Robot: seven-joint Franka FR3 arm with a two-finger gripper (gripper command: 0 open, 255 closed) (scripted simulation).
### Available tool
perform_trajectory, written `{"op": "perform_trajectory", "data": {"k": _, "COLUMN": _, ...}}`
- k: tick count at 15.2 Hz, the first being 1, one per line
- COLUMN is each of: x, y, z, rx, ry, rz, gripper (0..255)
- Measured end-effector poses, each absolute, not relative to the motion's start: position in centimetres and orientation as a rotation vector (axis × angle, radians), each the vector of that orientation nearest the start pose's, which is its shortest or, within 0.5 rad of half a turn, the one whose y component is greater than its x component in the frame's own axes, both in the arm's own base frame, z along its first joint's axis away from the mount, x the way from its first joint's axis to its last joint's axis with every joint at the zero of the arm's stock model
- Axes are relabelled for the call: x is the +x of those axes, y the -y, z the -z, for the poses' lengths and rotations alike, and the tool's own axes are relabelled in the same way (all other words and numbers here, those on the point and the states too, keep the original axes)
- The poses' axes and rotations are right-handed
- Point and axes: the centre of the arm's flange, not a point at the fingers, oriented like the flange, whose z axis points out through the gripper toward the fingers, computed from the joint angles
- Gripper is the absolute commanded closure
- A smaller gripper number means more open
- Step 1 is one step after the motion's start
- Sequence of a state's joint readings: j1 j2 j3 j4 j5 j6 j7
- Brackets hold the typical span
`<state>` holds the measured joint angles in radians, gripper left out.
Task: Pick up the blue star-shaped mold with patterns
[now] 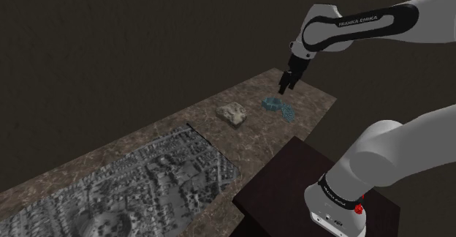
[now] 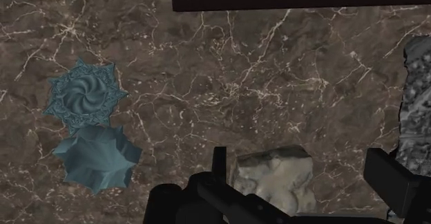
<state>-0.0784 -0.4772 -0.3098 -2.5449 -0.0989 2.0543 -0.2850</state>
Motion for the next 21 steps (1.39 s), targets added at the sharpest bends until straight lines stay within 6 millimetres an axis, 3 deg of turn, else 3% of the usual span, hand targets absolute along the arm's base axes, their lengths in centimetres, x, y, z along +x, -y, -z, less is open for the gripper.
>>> {"op": "perform_trajectory", "data": {"k": 13, "x": 41.8, "y": 24.7, "z": -30.1, "rx": -3.135, "ry": 0.064, "rz": -0.031, "gripper": 0}}
{"op": "perform_trajectory", "data": {"k": 21, "x": 45.4, "y": 31.6, "z": -23.1, "rx": -3.17, "ry": 0.125, "rz": -0.042, "gripper": 0}}
